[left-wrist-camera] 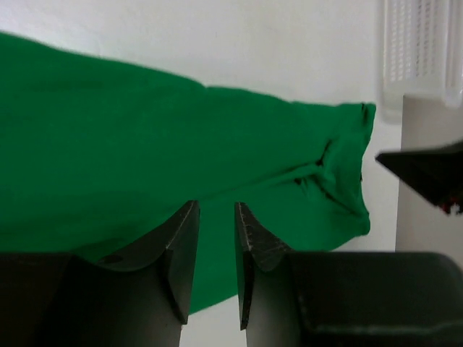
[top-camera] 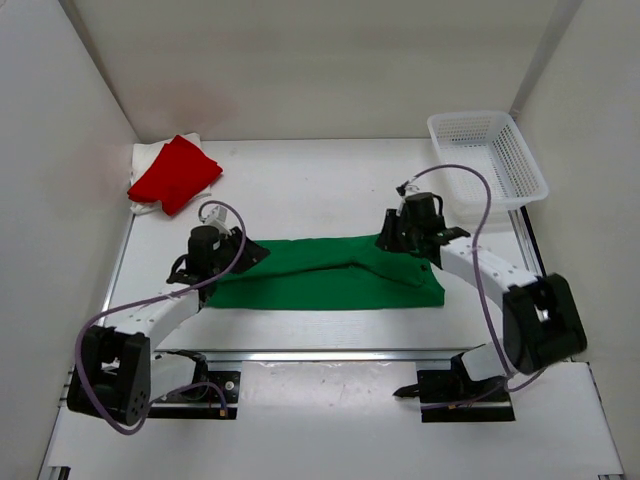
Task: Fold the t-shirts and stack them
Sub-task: Fold the other side of the tshirt into a rectangle
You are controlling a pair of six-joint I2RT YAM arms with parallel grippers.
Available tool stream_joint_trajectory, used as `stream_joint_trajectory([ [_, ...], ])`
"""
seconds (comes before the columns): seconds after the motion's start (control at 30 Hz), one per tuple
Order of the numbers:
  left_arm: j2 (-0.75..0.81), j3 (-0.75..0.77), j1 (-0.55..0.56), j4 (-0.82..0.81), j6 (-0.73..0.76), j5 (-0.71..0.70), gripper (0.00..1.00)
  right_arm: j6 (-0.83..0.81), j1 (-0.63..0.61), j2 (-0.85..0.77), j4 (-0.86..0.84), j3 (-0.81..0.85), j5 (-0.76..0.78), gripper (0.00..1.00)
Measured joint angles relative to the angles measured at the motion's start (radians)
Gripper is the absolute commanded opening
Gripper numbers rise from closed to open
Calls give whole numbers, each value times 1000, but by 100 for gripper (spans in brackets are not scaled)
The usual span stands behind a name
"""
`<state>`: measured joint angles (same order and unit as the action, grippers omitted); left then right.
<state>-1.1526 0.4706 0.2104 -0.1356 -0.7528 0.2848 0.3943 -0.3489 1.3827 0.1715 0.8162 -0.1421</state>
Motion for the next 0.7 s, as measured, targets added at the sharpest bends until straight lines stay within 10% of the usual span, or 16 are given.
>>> stream_joint_trajectory([
  [0.33,41,-192,81,-64,-12,15,35,-63,-26,319,-29,163,-6,32],
  [0.5,62,-261,49,-84,-15,27,35,-77,-43,332,-26,162,-4,1],
  [0.7,88,-265,42,-96,-19,30,35,-56,-96,260,-5,98,55,1],
])
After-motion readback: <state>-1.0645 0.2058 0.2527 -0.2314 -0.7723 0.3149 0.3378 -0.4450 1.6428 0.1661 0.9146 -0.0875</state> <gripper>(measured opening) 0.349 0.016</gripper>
